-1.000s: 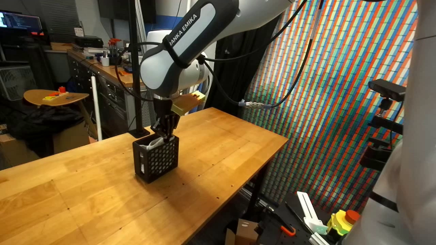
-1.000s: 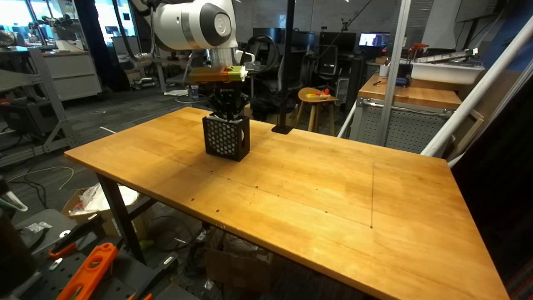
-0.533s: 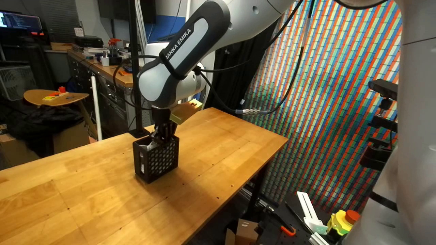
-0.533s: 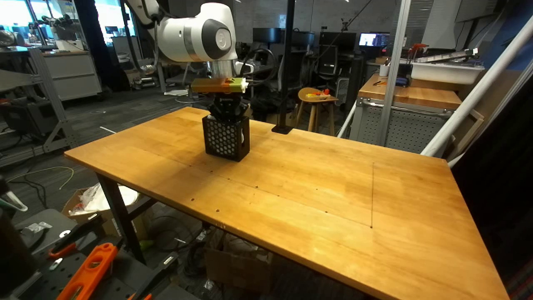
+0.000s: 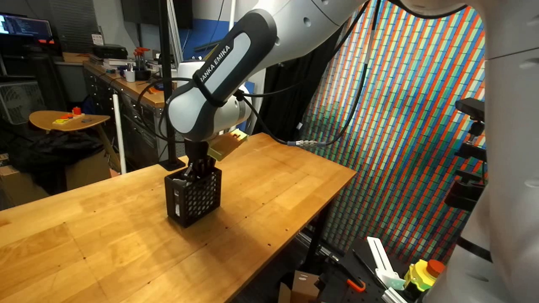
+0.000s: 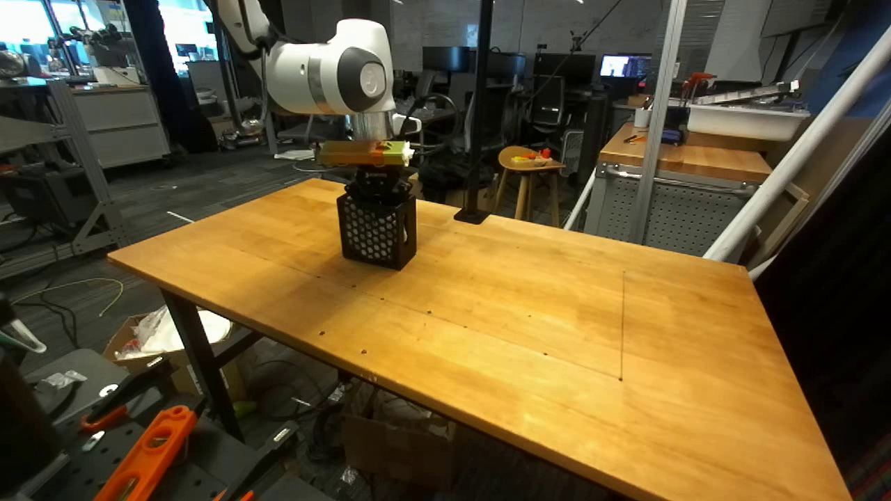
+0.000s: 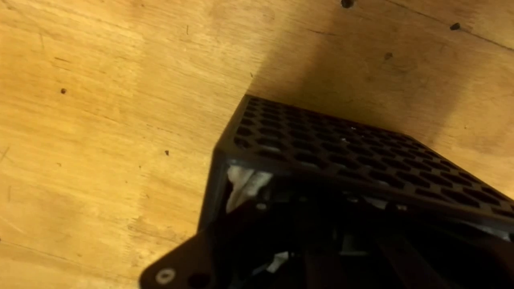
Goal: Put the white towel in the black box
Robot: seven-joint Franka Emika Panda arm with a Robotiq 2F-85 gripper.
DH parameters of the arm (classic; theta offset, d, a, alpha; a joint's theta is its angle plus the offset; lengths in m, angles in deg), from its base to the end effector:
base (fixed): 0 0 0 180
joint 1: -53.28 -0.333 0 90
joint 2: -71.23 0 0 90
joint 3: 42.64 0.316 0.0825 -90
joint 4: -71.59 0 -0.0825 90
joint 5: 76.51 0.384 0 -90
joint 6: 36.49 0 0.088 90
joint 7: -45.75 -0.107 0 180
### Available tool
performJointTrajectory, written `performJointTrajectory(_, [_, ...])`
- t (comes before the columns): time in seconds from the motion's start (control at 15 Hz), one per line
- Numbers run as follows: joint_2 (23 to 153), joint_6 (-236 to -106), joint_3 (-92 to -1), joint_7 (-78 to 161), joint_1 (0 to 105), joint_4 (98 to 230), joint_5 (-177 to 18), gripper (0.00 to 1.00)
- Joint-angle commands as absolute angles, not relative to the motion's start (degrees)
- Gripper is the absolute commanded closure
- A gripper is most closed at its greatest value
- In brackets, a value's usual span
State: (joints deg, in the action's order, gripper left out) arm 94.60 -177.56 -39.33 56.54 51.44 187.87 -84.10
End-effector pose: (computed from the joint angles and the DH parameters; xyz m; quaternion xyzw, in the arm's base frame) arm 0.6009 0.0534 0.2467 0.9819 0.1864 0.0116 0.0315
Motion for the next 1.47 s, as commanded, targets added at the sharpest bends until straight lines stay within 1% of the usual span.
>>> performJointTrajectory(0.0, [94.6, -177.5, -38.8, 58.1, 51.9, 187.1, -83.3, 0.88])
performJointTrajectory(0.73, [89.8, -172.8, -39.5, 54.6, 49.2, 185.4, -86.3, 0.88])
performJointTrajectory(1.4, [89.8, -170.3, -38.2, 50.2, 45.5, 183.7, -85.9, 0.88])
